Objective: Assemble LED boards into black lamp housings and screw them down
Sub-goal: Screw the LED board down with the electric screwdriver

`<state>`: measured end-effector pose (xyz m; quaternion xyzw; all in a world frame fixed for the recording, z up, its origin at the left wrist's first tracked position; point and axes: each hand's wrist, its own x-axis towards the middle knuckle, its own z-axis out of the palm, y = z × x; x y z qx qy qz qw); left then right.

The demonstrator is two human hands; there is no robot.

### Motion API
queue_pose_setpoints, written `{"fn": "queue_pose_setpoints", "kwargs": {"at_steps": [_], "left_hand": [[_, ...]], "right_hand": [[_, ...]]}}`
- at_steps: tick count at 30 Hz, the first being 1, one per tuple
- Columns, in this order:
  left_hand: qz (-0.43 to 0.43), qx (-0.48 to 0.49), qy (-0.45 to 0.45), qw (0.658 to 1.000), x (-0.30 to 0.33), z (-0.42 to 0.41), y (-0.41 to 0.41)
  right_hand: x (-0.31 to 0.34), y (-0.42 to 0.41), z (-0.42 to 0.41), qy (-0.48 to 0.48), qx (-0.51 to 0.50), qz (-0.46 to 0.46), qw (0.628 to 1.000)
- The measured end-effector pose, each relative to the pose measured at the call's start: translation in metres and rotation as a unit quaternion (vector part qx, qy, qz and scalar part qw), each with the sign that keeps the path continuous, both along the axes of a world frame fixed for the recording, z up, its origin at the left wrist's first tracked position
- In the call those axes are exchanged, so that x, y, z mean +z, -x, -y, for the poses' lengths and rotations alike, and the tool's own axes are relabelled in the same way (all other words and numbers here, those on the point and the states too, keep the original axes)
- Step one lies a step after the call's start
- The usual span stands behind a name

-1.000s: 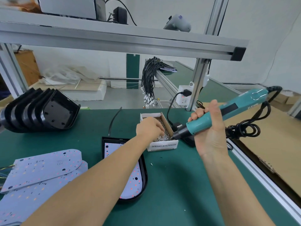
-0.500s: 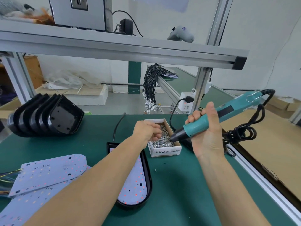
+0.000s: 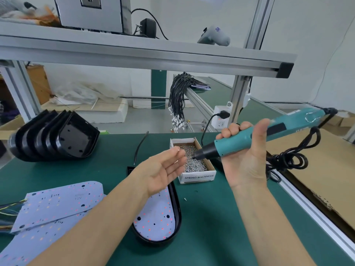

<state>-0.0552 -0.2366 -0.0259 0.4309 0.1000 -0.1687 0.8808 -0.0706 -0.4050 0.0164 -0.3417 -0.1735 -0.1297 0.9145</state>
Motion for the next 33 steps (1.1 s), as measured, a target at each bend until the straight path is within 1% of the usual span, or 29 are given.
{"fn": "queue_pose_setpoints", "kwargs": {"at_steps": [3, 5, 8, 17, 29, 33], "left_hand": [[0.003, 0.015, 0.011, 1.000, 0.000, -0.017, 0.025], [0.014, 0.030, 0.012, 0.999, 0.001, -0.025, 0.037], [0.021, 0.051, 0.021, 0.998, 0.003, -0.033, 0.050], [0.000, 0.077, 0.082, 0.994, 0.003, -0.037, 0.064], [0.010, 0.101, 0.074, 0.992, 0.000, -0.039, 0.066], [0.044, 0.120, 0.049, 0.991, 0.000, -0.038, 0.066]], "right_hand": [[0.007, 0.003, -0.012, -0.024, 0.058, 0.036, 0.997], [0.010, 0.003, -0.022, -0.012, 0.075, 0.048, 0.996], [0.011, 0.005, -0.034, 0.019, 0.042, 0.039, 0.998], [0.011, 0.011, -0.055, 0.012, 0.033, 0.048, 0.998], [0.009, 0.014, -0.059, 0.035, 0.025, 0.041, 0.998], [0.008, 0.014, -0.058, 0.028, 0.028, 0.046, 0.998]]}}
